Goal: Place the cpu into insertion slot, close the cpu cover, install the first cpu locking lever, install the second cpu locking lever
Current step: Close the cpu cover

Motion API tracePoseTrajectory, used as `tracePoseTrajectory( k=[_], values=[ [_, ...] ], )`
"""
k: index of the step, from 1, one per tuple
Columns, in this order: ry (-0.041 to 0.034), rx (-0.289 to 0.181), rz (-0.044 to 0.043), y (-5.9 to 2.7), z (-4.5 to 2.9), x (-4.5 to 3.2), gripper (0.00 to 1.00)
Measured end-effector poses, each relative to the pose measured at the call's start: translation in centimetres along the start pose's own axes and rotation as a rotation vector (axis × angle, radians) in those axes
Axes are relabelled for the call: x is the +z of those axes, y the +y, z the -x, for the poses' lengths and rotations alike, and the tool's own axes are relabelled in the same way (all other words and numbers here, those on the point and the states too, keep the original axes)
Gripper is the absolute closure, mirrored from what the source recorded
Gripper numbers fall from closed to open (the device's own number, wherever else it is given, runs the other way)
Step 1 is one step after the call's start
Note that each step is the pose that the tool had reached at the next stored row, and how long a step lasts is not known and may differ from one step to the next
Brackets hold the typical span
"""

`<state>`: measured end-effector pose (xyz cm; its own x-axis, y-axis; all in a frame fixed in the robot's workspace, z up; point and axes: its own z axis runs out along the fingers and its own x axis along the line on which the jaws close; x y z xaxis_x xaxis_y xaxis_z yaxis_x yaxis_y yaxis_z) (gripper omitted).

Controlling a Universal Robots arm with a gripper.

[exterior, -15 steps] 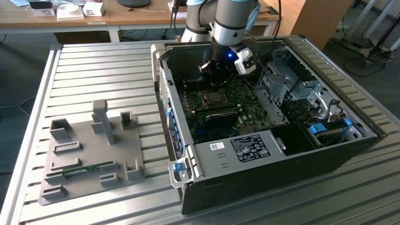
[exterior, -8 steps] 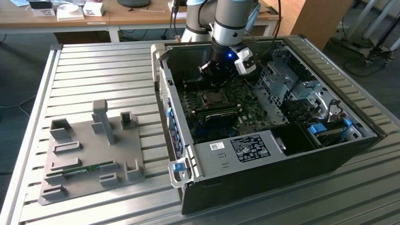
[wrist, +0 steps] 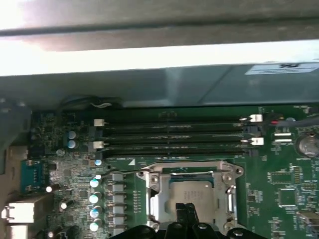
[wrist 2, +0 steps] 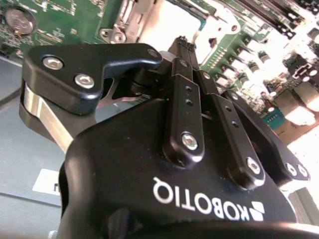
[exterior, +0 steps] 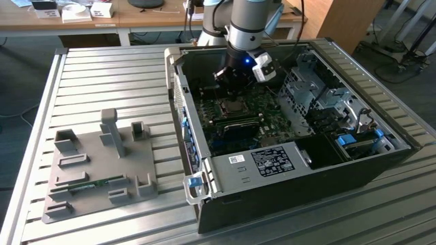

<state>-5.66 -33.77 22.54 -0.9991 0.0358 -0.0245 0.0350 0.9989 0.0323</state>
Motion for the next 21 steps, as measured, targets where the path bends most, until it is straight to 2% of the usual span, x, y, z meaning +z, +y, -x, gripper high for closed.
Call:
tracePoseTrajectory(
  k=[4,8,21],
  values=[
    [-0.0024,0.0,-0.0001,-0.03,-0.72,0.18,0.89],
    [-0.0024,0.0,-0.0003,-0.06,-1.04,0.64,0.89],
    [-0.0023,0.0,-0.0005,-0.13,-1.84,1.42,0.89]
  ],
)
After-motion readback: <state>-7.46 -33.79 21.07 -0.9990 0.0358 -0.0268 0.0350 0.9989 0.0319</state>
